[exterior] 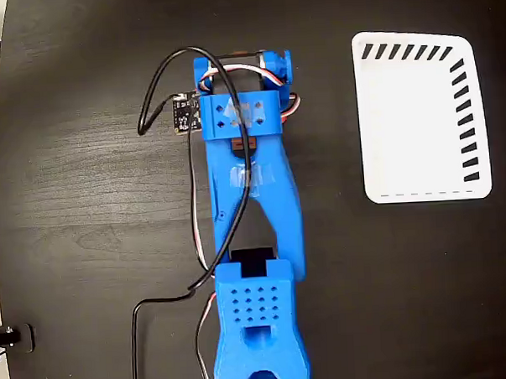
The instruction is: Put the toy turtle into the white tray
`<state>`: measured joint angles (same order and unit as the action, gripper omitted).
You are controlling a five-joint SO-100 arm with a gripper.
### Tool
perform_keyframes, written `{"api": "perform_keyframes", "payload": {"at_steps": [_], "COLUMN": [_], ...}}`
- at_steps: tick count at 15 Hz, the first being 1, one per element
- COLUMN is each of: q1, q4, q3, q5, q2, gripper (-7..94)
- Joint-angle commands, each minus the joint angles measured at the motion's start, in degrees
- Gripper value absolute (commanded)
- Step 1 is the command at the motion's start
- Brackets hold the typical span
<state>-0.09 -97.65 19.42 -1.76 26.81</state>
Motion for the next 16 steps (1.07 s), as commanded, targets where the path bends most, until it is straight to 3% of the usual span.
{"api": "perform_keyframes", "payload": {"at_steps": [1,4,8,11,16], "q1": [-0.2,-0.1,-0.1,-0.2,-0.3], "q4": [-0.9,-1.1,-1.1,-0.5,1.6], "q3": [-3.9,-4.4,-4.5,-4.6,1.9], "q5": [-1.0,-1.1,-0.7,0.2,2.9], "q2": [2.3,1.9,1.8,1.8,9.8], "gripper": [62,48,20,4,0]}}
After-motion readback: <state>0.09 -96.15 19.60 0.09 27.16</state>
